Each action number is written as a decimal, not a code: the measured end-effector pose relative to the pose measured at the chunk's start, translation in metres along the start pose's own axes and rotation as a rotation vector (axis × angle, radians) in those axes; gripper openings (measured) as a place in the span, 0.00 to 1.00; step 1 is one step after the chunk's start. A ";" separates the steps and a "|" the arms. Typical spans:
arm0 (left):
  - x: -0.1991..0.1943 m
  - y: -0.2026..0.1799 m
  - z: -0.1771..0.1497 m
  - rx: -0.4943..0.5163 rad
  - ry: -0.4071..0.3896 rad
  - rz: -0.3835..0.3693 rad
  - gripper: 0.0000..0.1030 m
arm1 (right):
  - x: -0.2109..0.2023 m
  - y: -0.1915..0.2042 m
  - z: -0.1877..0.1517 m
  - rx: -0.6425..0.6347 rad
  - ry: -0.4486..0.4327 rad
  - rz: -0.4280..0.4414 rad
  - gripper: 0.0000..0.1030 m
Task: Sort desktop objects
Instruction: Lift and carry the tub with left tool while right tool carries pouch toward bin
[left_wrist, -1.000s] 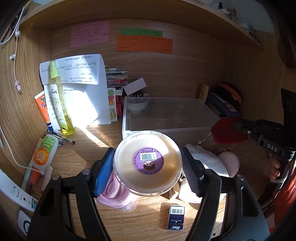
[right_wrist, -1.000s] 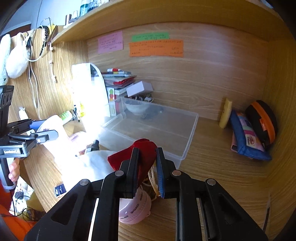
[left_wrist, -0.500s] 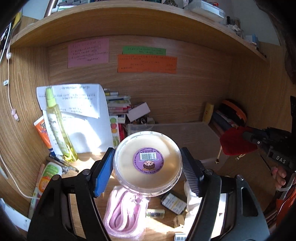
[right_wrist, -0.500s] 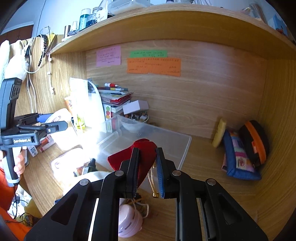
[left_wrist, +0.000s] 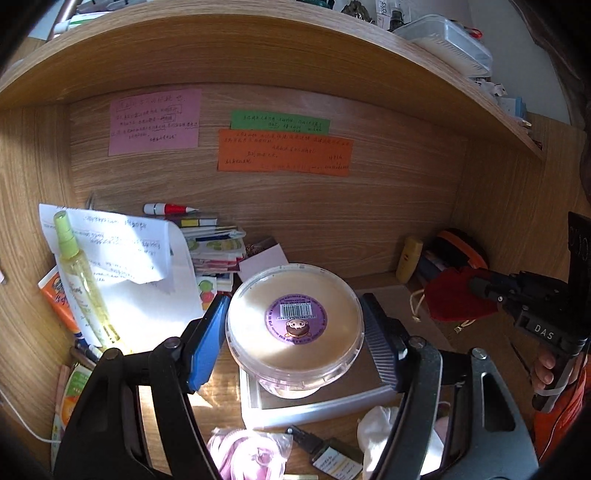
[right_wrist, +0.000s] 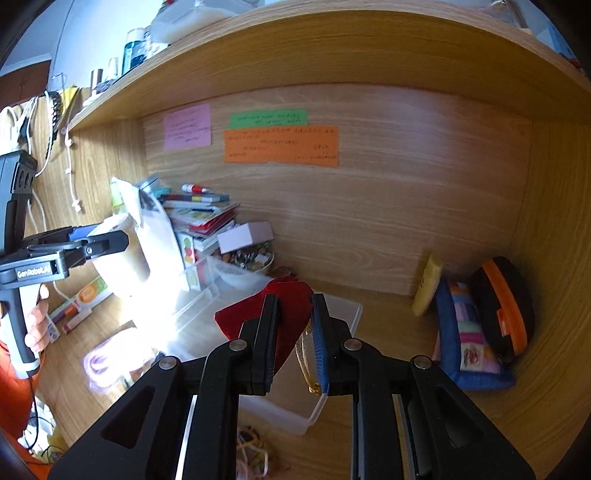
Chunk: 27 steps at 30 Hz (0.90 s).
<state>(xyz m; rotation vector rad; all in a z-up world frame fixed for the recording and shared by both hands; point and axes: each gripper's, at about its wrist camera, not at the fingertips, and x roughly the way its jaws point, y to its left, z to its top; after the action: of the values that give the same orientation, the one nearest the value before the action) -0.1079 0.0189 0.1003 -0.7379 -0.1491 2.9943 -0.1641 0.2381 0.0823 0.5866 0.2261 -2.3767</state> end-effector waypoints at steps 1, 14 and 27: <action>0.002 0.000 0.002 -0.001 -0.001 -0.003 0.68 | 0.002 -0.001 0.003 0.000 -0.004 0.000 0.15; 0.054 0.002 0.007 -0.022 0.089 -0.042 0.68 | 0.059 0.013 0.012 -0.018 0.076 0.036 0.16; 0.103 -0.004 -0.015 0.014 0.209 -0.036 0.68 | 0.104 0.006 -0.013 0.009 0.200 0.072 0.17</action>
<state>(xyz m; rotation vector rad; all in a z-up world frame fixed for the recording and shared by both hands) -0.1919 0.0317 0.0404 -1.0281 -0.1300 2.8576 -0.2256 0.1779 0.0220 0.8240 0.2770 -2.2511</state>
